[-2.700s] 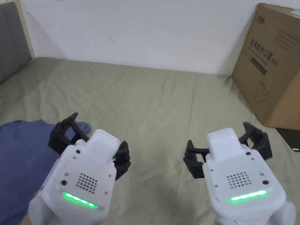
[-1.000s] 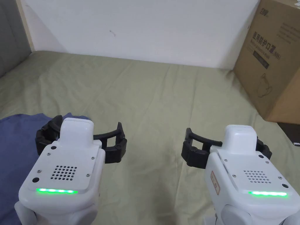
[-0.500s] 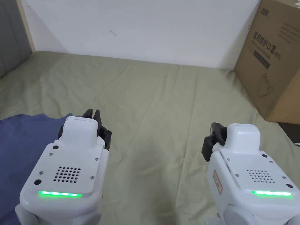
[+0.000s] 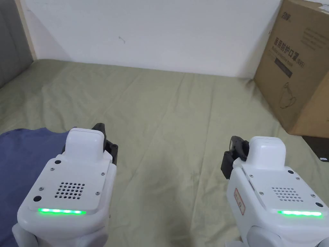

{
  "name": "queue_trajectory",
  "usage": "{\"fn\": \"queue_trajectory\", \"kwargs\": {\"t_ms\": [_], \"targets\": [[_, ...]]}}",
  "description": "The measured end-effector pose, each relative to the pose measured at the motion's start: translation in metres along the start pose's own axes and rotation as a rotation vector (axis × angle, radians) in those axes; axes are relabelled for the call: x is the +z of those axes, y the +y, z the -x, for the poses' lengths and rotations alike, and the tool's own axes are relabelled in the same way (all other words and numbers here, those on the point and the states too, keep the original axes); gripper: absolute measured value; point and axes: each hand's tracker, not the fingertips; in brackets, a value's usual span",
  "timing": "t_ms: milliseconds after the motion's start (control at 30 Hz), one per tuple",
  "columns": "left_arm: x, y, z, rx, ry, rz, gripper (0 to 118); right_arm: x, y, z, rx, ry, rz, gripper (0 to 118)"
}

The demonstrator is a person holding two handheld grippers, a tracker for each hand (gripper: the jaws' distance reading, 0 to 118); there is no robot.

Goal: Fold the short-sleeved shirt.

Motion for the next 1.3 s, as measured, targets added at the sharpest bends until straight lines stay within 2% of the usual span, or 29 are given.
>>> {"fn": "queue_trajectory", "kwargs": {"t_ms": [267,533,1000,1300], "targets": [[0.001,0.002,0.006,-0.014,0.024,-0.003,0,-0.001,-0.001,0.006,0.017,0.033,0.017,0],[0.013,0.004,0.038,-0.013,0.115,-0.008,0,-0.006,0.006,0.038,0.035,0.120,0.010,0],[0.071,-0.003,0.137,0.014,0.415,0.026,0,-0.008,0.022,0.148,0.096,0.450,-0.012,0],[0.107,-0.010,0.173,0.036,0.553,0.045,0,-0.011,0.019,0.195,0.115,0.576,-0.006,0]]}}
